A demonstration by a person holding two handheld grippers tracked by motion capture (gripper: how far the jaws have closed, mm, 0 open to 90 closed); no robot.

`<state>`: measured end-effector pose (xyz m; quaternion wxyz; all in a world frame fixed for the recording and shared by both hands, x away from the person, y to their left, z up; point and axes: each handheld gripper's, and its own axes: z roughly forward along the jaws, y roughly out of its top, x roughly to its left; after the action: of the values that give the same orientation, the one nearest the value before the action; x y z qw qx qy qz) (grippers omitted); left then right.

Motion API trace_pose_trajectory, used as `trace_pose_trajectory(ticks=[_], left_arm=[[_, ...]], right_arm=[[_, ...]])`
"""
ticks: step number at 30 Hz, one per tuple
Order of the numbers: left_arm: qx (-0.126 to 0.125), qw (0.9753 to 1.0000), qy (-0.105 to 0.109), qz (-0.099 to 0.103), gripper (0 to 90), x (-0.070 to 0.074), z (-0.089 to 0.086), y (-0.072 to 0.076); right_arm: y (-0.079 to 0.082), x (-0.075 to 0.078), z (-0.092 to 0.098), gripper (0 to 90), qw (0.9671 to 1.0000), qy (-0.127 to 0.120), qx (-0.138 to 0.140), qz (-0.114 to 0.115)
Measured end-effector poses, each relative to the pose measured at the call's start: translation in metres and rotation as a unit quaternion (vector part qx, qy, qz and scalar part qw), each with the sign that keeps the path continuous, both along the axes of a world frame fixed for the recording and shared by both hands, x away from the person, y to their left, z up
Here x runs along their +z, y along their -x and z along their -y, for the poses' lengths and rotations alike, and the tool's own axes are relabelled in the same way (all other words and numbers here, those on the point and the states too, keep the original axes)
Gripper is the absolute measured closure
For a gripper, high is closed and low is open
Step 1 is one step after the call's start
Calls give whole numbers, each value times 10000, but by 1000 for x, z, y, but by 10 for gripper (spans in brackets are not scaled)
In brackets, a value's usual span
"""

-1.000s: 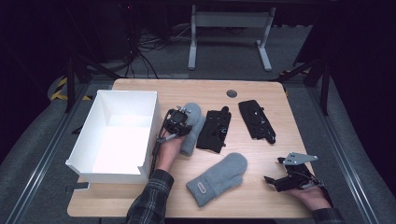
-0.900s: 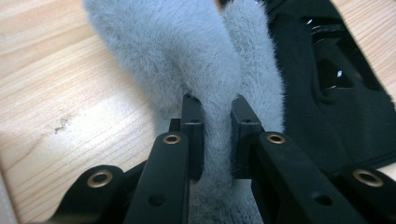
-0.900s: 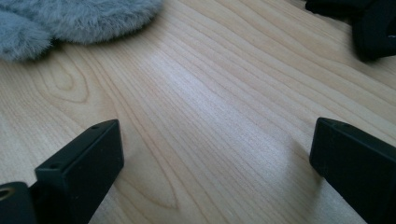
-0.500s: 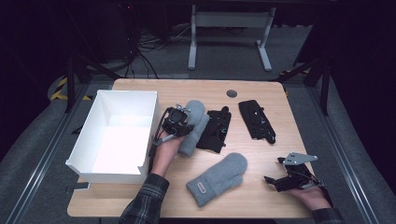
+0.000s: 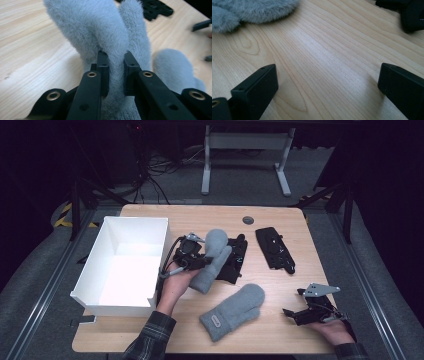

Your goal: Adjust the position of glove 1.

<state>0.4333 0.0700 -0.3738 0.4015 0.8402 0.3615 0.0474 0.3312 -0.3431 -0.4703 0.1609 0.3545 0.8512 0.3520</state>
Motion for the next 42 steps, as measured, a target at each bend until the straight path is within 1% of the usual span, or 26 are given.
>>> trace_pose_trajectory(ticks=[3, 6, 9, 11, 13, 16, 19, 20, 25, 28, 30, 31, 35, 38, 42], left_arm=[[-189, 9998, -6, 40, 800, 2, 0, 6], [-304, 9995, -27, 106, 800, 1, 1, 13], [-439, 9990, -63, 79, 800, 2, 2, 19], [-533, 9985, -4, 98, 800, 2, 3, 24], [-609, 9981, 33, 71, 800, 2, 4, 28], [-749, 9972, -16, 75, 799, 2, 6, 34], [-925, 9957, 37, 14, 799, 1, 10, 42], [-925, 9957, 37, 14, 799, 1, 10, 42], [-1257, 9921, 1, 0, 799, 2, 19, 54], [-1410, 9900, 33, 6, 798, 2, 23, 58], [-1532, 9882, -3, -3, 798, 2, 26, 60], [-1558, 9878, -1, 3, 798, 2, 26, 61], [-1774, 9841, -6, -45, 798, 0, 32, 66], [-1941, 9810, -64, -54, 797, -3, 37, 69], [-2089, 9778, -137, -122, 796, -8, 44, 71]], right_arm=[[0, 0, 0, 31, 10000, -1, 0, 0], [0, 0, 0, 31, 10000, -1, -1, 0], [0, 0, 0, 31, 10000, 0, 0, 0], [0, 0, 0, 31, 10000, -2, -2, -1], [0, 0, 0, 31, 10000, -1, -1, 1], [0, 0, 0, 31, 10000, -2, -1, -1], [0, 0, 0, 31, 10000, 1, -7, -2], [0, 0, 0, 31, 10000, 1, -7, -2], [0, 0, 0, 31, 10000, 3, 4, 15], [0, 0, 0, 31, 10000, 2, 1, 9], [0, 0, 0, 31, 10000, 2, -1, 6], [0, 0, 0, 31, 10000, 2, -2, 5], [0, 0, 0, 31, 10000, 2, -1, 6], [0, 0, 0, 31, 10000, 3, 0, 5], [0, 0, 0, 31, 10000, 4, 3, 10]])
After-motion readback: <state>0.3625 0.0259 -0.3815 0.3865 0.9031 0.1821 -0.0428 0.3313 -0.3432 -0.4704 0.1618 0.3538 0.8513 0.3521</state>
